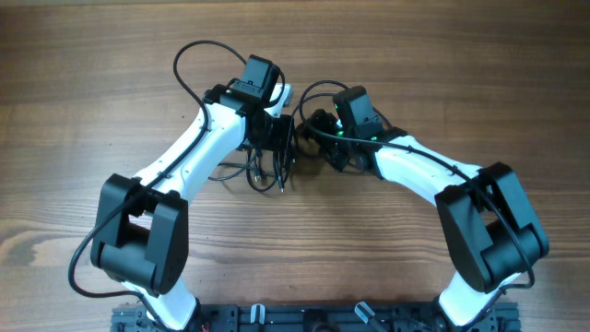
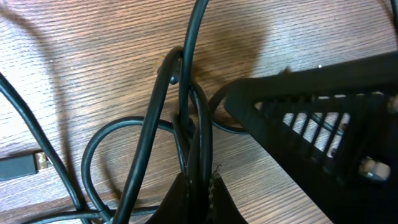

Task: Untangle cables

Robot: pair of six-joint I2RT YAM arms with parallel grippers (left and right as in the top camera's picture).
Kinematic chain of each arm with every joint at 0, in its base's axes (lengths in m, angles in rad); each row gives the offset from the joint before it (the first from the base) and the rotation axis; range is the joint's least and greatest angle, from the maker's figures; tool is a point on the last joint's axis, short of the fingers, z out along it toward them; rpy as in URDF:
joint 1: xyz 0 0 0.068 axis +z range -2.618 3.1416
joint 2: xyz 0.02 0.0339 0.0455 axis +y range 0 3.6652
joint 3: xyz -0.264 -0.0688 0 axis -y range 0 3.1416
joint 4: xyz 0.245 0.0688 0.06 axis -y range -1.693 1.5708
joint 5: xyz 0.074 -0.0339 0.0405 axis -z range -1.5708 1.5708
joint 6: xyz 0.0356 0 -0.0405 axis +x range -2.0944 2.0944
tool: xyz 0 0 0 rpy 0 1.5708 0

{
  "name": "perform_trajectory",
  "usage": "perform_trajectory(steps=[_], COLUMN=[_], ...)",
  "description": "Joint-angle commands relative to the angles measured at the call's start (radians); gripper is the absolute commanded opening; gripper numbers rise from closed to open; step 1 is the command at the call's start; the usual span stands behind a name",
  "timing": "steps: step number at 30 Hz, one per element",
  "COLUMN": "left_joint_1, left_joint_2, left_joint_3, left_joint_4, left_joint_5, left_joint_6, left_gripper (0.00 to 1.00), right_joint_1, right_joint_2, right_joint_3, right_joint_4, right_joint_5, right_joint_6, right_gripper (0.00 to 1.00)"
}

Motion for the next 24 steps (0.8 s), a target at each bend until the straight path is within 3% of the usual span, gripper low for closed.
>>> perform_trajectory(steps=[1,7,17,24], left_joint_1=[-0.008,-0.008,-0.028,-0.053], left_joint_2=[0.006,0.006,0.006,0.006], left_joint_3=[-0.007,-0.007,-0.007,-0.007], left_joint_4=[0.001,-0.006,-0.042,-0.050], left_joint_5=[0.061,0.061,0.069,0.167], left_joint_6=[0.021,0.024,0.032,0.072], left_gripper=[0.04,0.04,0.04,0.04], right_joint_1=[0.002,0.002,0.002,0.002], right_joint_2=[0.028,0.028,0.028,0.028], right_joint_3=[-0.010,-0.010,-0.010,-0.010], right_joint_4=[0.025,0.102,0.113,0.081], right_joint_5=[0.031,0.035,0.039,0.088], right_joint_6=[0.002,0.004,0.003,-0.003], right_gripper=[0.82,0.82,0.53,0.43])
